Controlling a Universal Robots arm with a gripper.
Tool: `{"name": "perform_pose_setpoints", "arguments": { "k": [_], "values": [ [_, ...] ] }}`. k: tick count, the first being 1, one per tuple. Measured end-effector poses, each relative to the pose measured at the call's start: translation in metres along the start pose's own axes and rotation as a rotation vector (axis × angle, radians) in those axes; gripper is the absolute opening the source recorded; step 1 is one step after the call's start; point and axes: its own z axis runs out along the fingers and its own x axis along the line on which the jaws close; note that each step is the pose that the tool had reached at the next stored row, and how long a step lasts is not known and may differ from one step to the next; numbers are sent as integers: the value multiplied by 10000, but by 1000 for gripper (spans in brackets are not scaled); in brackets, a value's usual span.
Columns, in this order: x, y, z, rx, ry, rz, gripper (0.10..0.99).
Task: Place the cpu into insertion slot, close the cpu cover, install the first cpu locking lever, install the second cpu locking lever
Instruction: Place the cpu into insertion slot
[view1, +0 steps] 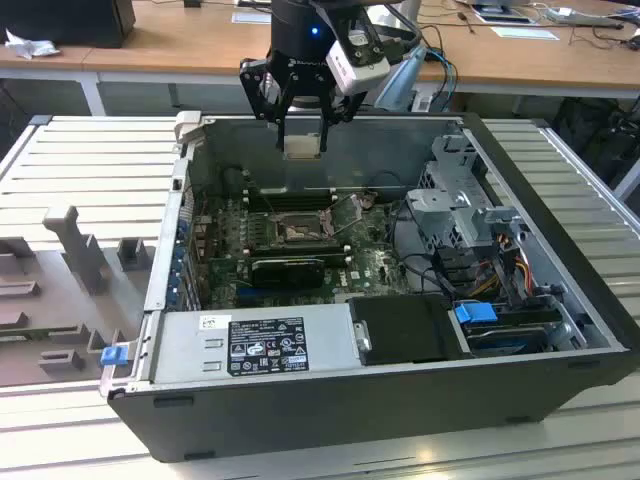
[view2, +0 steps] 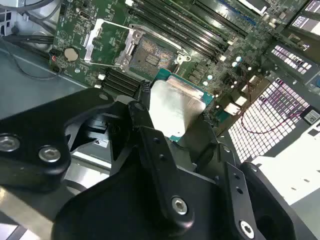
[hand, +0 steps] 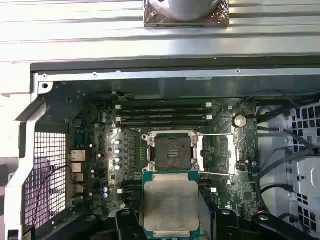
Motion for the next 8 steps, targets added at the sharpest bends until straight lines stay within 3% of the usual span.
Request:
{"name": "perform_pose_setpoints", "arguments": {
  "k": [8],
  "values": [
    [0,-1,6,-2,-14,162,529]
  ]
}}
